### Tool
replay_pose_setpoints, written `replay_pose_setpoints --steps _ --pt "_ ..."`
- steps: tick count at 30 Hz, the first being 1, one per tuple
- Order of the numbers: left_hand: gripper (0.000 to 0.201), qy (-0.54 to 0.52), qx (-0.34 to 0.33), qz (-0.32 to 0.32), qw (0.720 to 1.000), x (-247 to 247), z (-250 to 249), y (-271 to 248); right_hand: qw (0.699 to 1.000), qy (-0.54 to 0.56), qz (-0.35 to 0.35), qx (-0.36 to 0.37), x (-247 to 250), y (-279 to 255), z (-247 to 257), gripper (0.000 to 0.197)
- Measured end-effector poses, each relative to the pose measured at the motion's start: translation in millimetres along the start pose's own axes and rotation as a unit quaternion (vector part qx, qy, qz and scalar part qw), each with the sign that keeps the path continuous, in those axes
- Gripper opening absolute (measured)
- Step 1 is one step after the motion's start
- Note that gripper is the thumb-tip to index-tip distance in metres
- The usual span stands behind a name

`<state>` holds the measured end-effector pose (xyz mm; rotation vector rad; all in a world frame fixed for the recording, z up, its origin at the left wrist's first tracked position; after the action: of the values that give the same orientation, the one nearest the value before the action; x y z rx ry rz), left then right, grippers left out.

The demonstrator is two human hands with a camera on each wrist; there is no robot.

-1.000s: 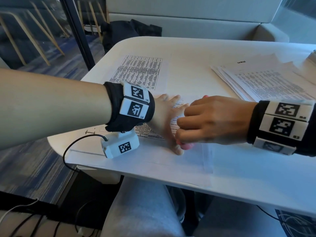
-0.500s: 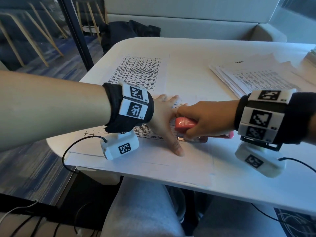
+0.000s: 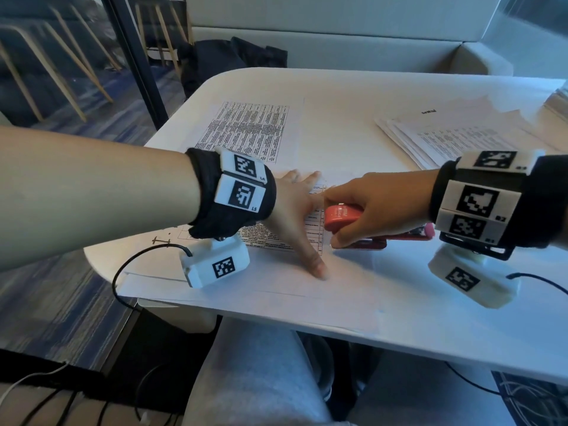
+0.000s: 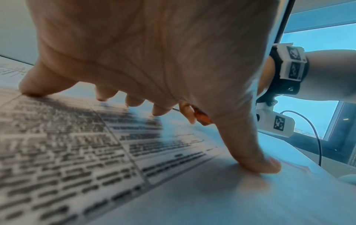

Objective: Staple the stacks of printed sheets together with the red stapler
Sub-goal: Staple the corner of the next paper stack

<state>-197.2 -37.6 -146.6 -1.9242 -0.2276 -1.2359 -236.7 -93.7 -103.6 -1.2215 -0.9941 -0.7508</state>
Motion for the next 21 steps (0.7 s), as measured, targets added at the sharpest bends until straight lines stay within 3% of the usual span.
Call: replay_pose_setpoints --steps 2,8,10,15,21 --pt "0.135 0.001 0.006 0.001 1.000 1.4 -0.6 -1.4 1.000 -0.023 -0.016 -0.013 3.8 -3.1 -5.0 0.031" --pt "0.132 0.020 -0.001 -0.024 1.000 12.3 -5.2 -10.0 0.996 -0.069 -0.047 -0.037 11.7 -12.2 -19.3 0.032" --pt "0.117 0.009 -0.036 -0.054 0.998 22.1 -11.9 -13.1 0.994 -0.080 -0.057 -0.040 12.7 -12.9 -21.4 0.031" --pt "0.050 -0.033 -0.132 -0.133 0.982 42.0 -27.5 -25.4 0.991 -0.088 -0.097 -0.037 17.2 -14.3 -22.1 0.028" --pt "0.030 -0.046 -0.163 -0.130 0.977 32.1 -37.4 -26.1 0.988 -0.104 -0.107 -0.048 11.6 -13.2 -23.8 0.018"
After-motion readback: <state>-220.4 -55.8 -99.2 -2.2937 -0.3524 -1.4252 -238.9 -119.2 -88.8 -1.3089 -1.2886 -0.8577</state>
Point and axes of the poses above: each hand's wrist, its own y-axis towards the middle knuckle, its own x-axis out of the back of the hand, z = x × y, the point moved 10 cm from there along y, towards the middle knuckle, and after that the axes turned 11 degrees about -y, right-handed, at the moved point
